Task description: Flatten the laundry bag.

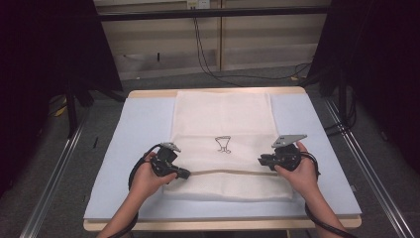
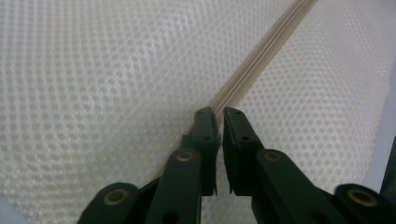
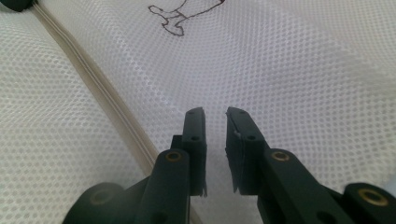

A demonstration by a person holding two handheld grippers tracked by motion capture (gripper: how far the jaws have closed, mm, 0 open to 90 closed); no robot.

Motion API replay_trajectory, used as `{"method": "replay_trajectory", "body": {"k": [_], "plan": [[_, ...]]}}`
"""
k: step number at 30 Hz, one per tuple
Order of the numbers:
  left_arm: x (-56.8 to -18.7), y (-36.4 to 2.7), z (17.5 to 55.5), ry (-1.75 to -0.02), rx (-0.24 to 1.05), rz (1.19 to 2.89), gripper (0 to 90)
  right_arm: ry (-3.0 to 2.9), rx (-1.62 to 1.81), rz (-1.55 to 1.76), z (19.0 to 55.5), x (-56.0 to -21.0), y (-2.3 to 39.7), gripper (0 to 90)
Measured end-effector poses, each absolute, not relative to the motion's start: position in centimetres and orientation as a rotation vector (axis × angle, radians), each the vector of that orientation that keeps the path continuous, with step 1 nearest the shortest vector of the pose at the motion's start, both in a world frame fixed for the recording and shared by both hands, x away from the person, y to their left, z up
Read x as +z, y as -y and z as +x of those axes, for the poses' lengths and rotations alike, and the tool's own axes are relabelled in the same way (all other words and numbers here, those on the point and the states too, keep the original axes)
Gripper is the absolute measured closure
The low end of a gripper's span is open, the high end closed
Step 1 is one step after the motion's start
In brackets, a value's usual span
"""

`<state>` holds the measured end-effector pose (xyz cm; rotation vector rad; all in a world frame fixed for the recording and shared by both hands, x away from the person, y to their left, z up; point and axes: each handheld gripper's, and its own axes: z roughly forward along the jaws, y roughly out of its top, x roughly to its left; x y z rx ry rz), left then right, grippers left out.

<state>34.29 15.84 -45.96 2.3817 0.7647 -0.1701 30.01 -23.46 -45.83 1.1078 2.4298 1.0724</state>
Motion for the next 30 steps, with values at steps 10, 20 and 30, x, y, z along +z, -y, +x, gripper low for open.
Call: {"method": "replay_trajectory", "body": {"k": [10, 20, 30], "plan": [[-44.8, -12.4, 34.1, -0.728, -0.165, 2.312, 81.7, -2.382, 1.126, 1.17, 27.9, -44.8, 26.2, 90.0], [-44.7, -10.6, 34.4, -0.71, -0.146, 2.329, 78.1, -2.355, 1.121, 1.238, 26.3, -45.2, 28.1, 90.0], [-44.6, -14.9, 36.3, -0.744, 0.077, 2.347, 47.5, -2.318, 1.051, 1.308, 25.9, -46.1, 28.5, 84.1]]}}
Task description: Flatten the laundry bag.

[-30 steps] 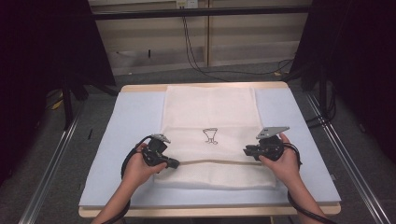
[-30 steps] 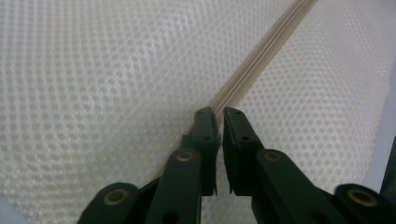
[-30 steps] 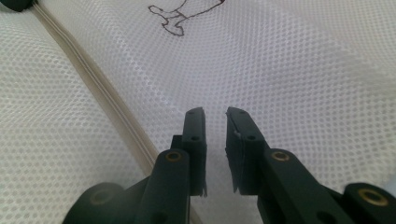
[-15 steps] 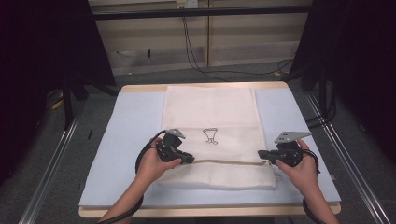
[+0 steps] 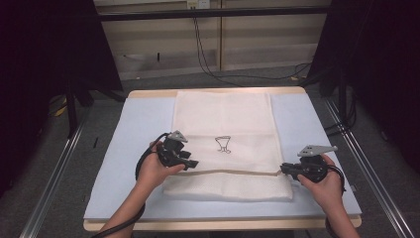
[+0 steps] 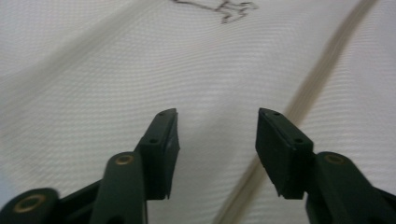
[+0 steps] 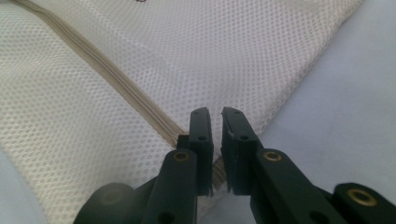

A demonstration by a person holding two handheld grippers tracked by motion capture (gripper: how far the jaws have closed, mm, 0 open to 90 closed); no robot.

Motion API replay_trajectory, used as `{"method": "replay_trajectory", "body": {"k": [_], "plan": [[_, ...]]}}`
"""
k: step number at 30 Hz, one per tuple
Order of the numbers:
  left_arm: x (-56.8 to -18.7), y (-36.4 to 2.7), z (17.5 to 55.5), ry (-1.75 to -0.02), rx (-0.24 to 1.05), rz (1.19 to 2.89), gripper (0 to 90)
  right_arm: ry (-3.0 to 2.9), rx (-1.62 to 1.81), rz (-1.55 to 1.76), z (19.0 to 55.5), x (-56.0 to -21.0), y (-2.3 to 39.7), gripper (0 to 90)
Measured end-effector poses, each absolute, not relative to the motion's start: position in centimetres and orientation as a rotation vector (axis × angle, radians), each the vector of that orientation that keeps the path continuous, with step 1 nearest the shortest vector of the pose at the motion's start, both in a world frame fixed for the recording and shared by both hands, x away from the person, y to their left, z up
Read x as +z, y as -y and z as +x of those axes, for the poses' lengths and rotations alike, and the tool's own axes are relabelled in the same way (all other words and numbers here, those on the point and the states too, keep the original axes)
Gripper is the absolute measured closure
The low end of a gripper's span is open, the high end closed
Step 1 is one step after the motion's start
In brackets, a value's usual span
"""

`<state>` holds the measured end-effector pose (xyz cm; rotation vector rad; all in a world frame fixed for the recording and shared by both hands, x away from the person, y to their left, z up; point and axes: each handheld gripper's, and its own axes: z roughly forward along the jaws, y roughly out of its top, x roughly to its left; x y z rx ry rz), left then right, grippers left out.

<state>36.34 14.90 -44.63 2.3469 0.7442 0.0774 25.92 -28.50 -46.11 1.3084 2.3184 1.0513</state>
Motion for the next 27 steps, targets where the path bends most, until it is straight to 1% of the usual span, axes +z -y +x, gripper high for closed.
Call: {"method": "replay_trajectory", "body": {"k": [2, 3, 6, 8, 10, 12, 13, 14, 16, 19, 20, 22, 23, 24, 25, 27], "plan": [[-45.0, -16.3, 37.0, -0.808, 0.128, 2.317, 40.1, -2.296, 1.055, 1.328, 26.0, -46.2, 28.6, 82.7], [-45.2, -16.9, 37.3, -0.857, 0.132, 2.284, 39.5, -2.288, 1.053, 1.345, 26.0, -46.2, 28.6, 82.3], [-45.7, -18.7, 38.0, -0.936, 0.128, 2.278, 40.5, -2.305, 1.05, 1.318, 26.1, -46.4, 28.6, 80.4], [-46.4, -19.2, 38.4, -0.938, 0.134, 2.315, 40.3, -2.308, 1.023, 1.315, 26.2, -46.5, 28.4, 76.6], [-46.9, -19.4, 38.5, -0.939, 0.118, 2.321, 40.3, -2.312, 1.024, 1.31, 26.4, -46.6, 28.3, 76.5], [-46.9, -19.7, 38.5, -0.936, 0.128, 2.318, 42.0, -2.308, 1.028, 1.309, 26.5, -46.7, 28.3, 72.1], [-46.9, -19.7, 38.5, -0.937, 0.125, 2.31, 43.6, -2.302, 1.021, 1.317, 26.6, -46.7, 28.2, 68.4], [-47.0, -19.6, 38.4, -0.939, 0.148, 2.32, 45.6, -2.291, 1.015, 1.329, 26.7, -46.7, 28.2, 66.9], [-46.8, -19.4, 38.3, -0.935, 0.175, 2.343, 48.4, -2.294, 1.004, 1.347, 26.8, -46.8, 28.1, 64.4], [-46.7, -19.2, 38.1, -0.957, 0.199, 2.356, 56.2, -2.295, 0.99, 1.337, 27.1, -47.1, 28.1, 62.4], [-46.6, -19.2, 38.1, -0.966, 0.18, 2.351, 61.7, -2.293, 0.986, 1.34, 27.1, -47.1, 28.1, 62.5], [-46.6, -19.2, 38.1, -1.002, 0.159, 2.333, 75.9, -2.291, 0.983, 1.346, 27.1, -47.2, 28.0, 63.4], [-46.6, -19.2, 38.1, -1.011, 0.144, 2.319, 78.0, -2.292, 0.98, 1.348, 27.1, -47.2, 27.9, 63.8], [-46.5, -19.2, 38.1, -1.014, 0.142, 2.319, 83.0, -2.295, 0.983, 1.343, 27.2, -47.2, 27.9, 65.1], [-46.4, -19.3, 38.1, -1.021, 0.122, 2.316, 85.8, -2.296, 0.983, 1.342, 27.2, -47.2, 27.9, 66.5], [-46.2, -19.5, 38.0, -1.03, 0.102, 2.321, 87.6, -2.305, 0.974, 1.33, 27.2, -47.2, 27.9, 68.9]]}}
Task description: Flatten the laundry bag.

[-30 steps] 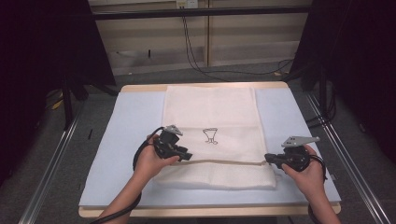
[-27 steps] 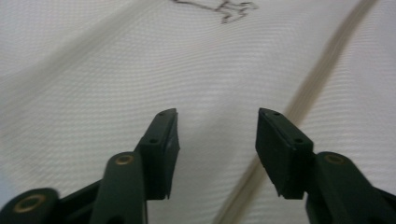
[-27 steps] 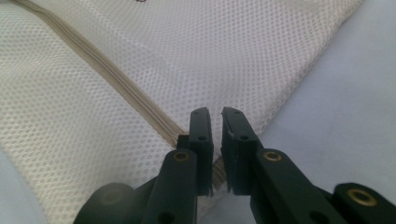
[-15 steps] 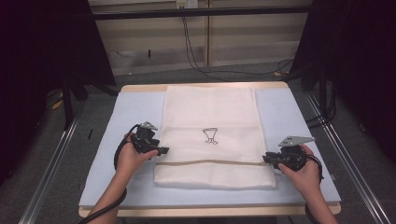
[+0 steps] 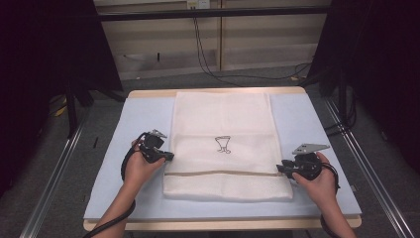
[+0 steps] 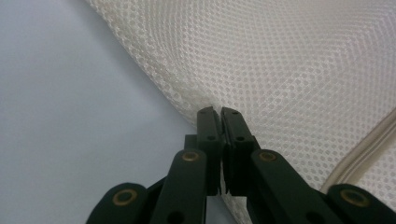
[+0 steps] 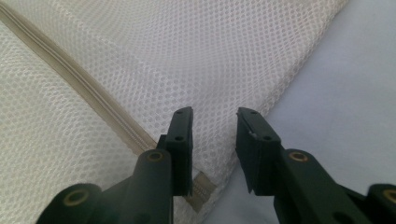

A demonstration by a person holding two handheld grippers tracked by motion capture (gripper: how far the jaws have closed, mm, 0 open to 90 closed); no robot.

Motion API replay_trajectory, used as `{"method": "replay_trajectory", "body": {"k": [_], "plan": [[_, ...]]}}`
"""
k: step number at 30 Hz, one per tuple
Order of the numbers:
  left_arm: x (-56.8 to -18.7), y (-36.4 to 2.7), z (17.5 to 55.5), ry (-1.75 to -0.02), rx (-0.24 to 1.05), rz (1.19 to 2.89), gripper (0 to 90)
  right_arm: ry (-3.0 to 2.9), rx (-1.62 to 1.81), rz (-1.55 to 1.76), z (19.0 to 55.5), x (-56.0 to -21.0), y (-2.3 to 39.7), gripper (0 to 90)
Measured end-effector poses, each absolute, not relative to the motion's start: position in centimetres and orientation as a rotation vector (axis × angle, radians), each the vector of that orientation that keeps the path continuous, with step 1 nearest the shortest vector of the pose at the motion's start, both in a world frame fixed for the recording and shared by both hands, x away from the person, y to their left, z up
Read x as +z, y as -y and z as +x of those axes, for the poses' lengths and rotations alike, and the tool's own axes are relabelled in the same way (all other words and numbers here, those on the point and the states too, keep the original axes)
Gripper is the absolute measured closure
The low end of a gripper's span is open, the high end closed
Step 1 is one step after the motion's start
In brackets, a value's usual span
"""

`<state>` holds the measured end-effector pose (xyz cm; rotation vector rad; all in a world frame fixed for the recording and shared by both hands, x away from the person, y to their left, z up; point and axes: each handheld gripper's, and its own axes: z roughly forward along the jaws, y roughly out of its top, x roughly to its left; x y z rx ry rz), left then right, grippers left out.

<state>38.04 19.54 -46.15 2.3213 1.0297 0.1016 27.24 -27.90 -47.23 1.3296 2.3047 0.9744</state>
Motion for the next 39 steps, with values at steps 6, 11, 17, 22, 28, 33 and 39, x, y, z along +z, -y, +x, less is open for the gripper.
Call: {"method": "replay_trajectory", "body": {"k": [6, 11, 17, 22, 28, 33, 39], "plan": [[-45.6, -21.6, 37.4, -1.088, 0.101, 2.282, 88.2, -2.334, 0.993, 1.288, 27.4, -47.3, 27.3, 82.3], [-45.7, -23.3, 36.6, -1.132, 0.079, 2.262, 88.3, -2.377, 0.978, 1.199, 27.9, -47.3, 25.7, 87.1], [-45.5, -24.6, 35.6, -1.131, 0.068, 2.255, 88.1, -2.413, 0.999, 1.153, 28.5, -47.8, 23.7, 90.0], [-44.6, -24.3, 35.2, -1.127, 0.104, 2.218, 83.7, -2.415, 1.022, 1.13, 28.5, -47.3, 23.2, 90.0], [-42.8, -23.2, 35.1, -1.051, 0.129, 2.202, 72.7, -2.405, 1.02, 1.128, 27.4, -46.5, 24.5, 90.0], [-41.7, -21.3, 35.2, -0.989, 0.111, 2.221, 70.8, -2.406, 1.015, 1.14, 26.7, -46.6, 25.3, 90.0], [-41.6, -17.3, 35.3, -0.911, 0.04, 2.233, 73.2, -2.408, 1.026, 1.155, 25.8, -46.5, 26.2, 90.0]]}}
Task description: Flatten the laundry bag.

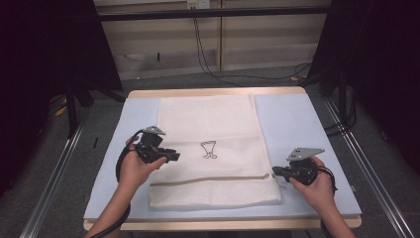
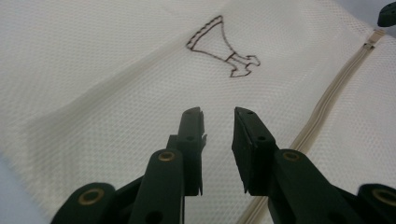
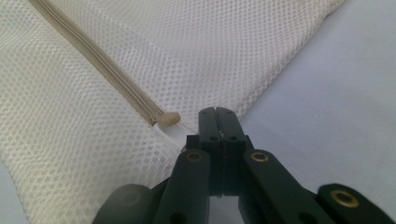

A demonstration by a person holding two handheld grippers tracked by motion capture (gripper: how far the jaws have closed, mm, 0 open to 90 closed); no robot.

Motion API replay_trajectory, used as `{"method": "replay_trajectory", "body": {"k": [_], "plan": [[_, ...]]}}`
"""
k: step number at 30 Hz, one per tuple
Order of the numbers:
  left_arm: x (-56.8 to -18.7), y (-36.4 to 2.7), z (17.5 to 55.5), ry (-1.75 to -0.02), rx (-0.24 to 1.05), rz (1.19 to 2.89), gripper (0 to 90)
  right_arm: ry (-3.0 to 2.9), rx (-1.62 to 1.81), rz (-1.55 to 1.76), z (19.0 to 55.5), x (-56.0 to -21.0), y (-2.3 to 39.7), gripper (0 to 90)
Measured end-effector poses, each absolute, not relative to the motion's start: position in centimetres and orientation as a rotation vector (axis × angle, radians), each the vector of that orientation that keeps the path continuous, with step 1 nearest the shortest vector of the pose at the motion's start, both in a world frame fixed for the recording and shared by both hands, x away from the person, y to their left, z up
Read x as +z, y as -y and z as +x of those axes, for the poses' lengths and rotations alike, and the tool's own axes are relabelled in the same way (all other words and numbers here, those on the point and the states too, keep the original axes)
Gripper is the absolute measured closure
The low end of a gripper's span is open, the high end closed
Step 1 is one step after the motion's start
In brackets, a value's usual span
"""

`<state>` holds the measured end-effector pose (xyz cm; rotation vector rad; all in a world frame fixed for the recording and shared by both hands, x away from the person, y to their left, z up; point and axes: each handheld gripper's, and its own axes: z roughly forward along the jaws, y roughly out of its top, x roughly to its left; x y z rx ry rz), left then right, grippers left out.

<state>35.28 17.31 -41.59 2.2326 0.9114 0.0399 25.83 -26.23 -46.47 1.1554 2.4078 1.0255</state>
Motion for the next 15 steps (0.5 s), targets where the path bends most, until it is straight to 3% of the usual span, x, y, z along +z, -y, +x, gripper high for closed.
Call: {"method": "replay_trajectory", "body": {"k": [15], "plan": [[-42.2, -8.4, 34.7, -0.725, -0.096, 2.291, 82.2, -2.433, 0.992, 1.159, 25.4, -46.9, 25.8, 90.0]]}}
